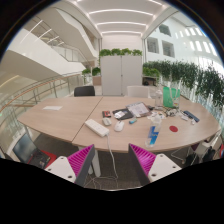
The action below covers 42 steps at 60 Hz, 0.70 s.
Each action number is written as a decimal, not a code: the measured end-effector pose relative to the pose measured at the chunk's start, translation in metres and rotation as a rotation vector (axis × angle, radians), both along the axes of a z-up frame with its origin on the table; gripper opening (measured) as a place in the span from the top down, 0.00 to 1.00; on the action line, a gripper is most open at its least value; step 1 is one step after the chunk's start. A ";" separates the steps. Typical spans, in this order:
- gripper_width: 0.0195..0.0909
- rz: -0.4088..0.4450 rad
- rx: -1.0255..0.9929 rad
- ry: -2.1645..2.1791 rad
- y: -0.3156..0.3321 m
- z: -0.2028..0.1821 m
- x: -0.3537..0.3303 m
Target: Pour water
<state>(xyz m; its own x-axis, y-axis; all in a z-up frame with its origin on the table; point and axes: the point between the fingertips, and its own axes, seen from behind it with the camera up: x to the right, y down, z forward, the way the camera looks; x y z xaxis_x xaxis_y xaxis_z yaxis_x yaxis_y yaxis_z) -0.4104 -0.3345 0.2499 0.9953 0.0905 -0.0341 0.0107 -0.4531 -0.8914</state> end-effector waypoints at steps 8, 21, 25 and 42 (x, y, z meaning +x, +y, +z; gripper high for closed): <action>0.19 -0.009 0.002 0.007 0.006 -0.007 0.001; 0.19 -0.020 0.077 -0.031 0.050 -0.040 0.068; 0.19 -0.083 0.119 -0.038 0.073 -0.053 0.111; 0.17 -0.154 0.191 -0.047 0.218 -0.150 0.208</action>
<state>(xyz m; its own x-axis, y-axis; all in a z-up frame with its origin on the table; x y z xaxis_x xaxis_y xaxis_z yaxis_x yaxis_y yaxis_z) -0.2028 -0.1163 0.1002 0.9979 -0.0622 0.0159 -0.0019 -0.2759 -0.9612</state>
